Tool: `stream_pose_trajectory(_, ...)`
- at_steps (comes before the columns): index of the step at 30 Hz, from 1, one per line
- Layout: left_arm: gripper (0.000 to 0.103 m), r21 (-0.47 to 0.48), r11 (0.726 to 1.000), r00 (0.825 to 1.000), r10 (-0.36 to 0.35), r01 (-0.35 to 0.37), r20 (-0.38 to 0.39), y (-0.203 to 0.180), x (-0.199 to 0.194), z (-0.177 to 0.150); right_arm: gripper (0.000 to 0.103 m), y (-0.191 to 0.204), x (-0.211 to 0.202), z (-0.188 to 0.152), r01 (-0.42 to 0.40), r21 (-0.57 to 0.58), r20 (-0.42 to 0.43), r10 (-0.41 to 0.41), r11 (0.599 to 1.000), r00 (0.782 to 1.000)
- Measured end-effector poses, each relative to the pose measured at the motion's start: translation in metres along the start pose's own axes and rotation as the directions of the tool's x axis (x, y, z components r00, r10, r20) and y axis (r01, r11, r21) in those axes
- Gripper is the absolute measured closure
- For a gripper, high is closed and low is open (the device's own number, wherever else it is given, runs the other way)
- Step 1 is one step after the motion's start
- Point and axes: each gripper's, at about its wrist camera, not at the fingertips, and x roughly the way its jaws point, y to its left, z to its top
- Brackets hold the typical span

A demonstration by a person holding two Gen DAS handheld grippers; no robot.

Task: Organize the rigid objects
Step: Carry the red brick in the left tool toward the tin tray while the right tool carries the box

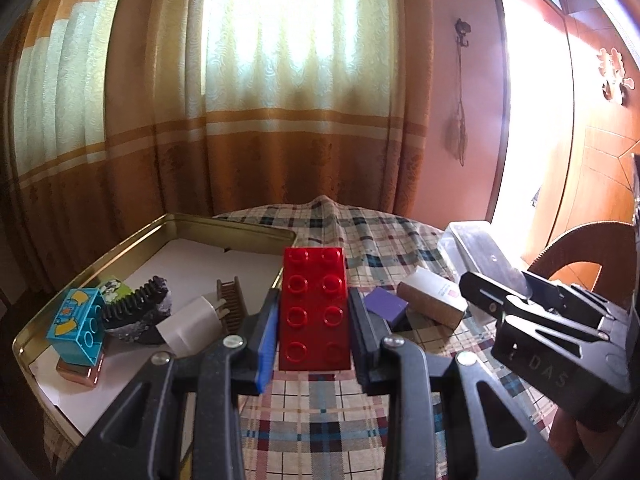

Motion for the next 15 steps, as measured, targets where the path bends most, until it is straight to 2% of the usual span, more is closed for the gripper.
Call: stream_pose_trajectory(15,0.072,-0.013,0.999,0.999,0.039,-0.039,0.031,0.013,-0.011,-0.003,0.047,0.024,-0.017,-0.002,-0.033,-0.068,0.068,0.038,0.997,0.997)
